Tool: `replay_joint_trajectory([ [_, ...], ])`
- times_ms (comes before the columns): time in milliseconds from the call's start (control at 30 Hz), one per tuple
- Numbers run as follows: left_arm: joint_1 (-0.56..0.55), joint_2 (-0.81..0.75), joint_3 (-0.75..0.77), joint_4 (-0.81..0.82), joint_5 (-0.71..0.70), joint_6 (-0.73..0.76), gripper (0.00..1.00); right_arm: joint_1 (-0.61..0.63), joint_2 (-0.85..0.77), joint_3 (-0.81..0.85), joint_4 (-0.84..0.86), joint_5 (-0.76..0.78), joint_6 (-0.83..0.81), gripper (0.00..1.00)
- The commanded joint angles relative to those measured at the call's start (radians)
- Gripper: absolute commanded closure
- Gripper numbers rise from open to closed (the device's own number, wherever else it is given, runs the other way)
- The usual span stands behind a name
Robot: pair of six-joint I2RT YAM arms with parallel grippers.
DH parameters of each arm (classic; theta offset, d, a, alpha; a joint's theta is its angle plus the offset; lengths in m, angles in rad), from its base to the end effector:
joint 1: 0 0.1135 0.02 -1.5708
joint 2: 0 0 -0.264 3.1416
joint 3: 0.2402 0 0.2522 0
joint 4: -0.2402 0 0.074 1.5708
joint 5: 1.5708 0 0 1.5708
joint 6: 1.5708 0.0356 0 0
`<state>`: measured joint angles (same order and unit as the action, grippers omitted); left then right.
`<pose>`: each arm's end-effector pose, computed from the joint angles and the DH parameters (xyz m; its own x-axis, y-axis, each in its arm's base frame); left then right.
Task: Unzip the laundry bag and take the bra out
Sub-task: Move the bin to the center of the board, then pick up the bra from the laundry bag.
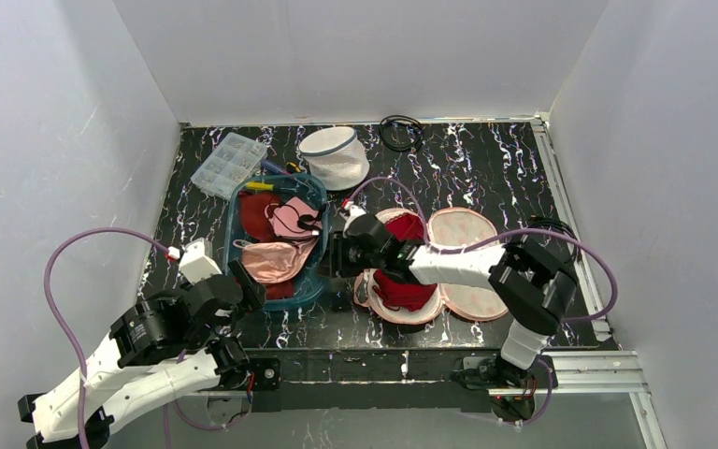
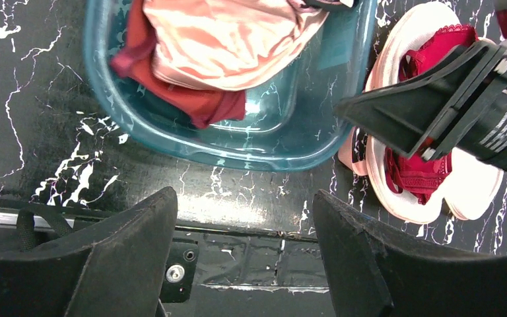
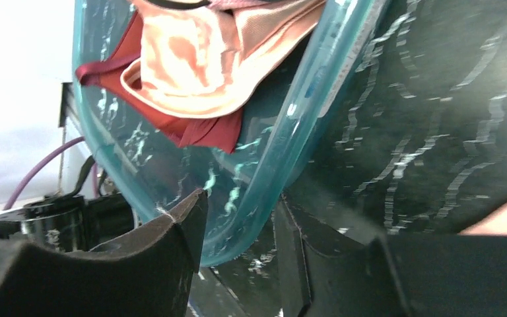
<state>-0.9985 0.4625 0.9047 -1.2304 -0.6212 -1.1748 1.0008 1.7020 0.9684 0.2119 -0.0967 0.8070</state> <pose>0.0456 -0.0325 0.3173 -0.5738 -0.4947 -0.6527 -0.1763 0.8529 -0.4914 0.1976 0.3146 0.2012 -0.8238 0.0468 -0.5649 -0.4166 0.6258 0.6594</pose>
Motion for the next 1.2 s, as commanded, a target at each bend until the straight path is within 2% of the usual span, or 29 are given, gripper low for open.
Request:
replay_joint_trajectory([
  [0, 0.000, 0.011, -0.001, -0.009, -0.014, 0.011, 0.28, 0.074, 0.044, 0.022, 0.151, 0.020, 0.112, 0.50],
  [133, 0.000, 0.013, -0.007, -0.001, -0.007, 0.008, 0.28, 0.122, 0.126, 0.081, 0.191, 0.023, 0.161, 0.47],
  [267, -0.001, 0.016, -0.008, -0.001, -0.004, 0.016, 0.28, 0.156, 0.181, 0.150, 0.166, 0.043, 0.145, 0.31],
  [333, 0.000, 0.018, -0.005, -0.001, -0.001, 0.028, 0.28, 0.160, 0.145, 0.135, 0.122, 0.084, 0.105, 0.22],
  [433, 0.000, 0.021, -0.002, 0.009, 0.002, 0.066, 0.27, 0.162, 0.010, 0.106, -0.033, 0.174, -0.002, 0.09],
  [533, -0.001, 0.037, -0.007, 0.076, 0.036, 0.156, 0.26, 0.163, -0.168, 0.069, -0.239, 0.289, -0.130, 0.02],
  [600, 0.000, 0.055, -0.019, 0.168, 0.091, 0.237, 0.26, 0.162, -0.290, 0.040, -0.391, 0.400, -0.214, 0.01],
  [700, 0.000, 0.110, -0.040, 0.333, 0.214, 0.336, 0.25, 0.144, -0.475, -0.051, -0.505, 0.539, -0.328, 0.02],
  [867, 0.000, 0.305, -0.054, 0.643, 0.416, 0.405, 0.26, 0.061, -0.737, -0.279, -0.578, 0.665, -0.294, 0.05],
  [967, 0.000, 0.472, -0.033, 0.758, 0.468, 0.398, 0.27, 0.019, -0.855, -0.390, -0.539, 0.690, -0.210, 0.11],
  [1067, -0.001, 0.638, 0.006, 0.839, 0.494, 0.377, 0.27, -0.057, -0.936, -0.492, -0.426, 0.635, -0.133, 0.21],
  [1167, 0.003, 0.741, 0.026, 0.929, 0.515, 0.363, 0.27, -0.147, -0.928, -0.554, -0.316, 0.529, -0.099, 0.20],
])
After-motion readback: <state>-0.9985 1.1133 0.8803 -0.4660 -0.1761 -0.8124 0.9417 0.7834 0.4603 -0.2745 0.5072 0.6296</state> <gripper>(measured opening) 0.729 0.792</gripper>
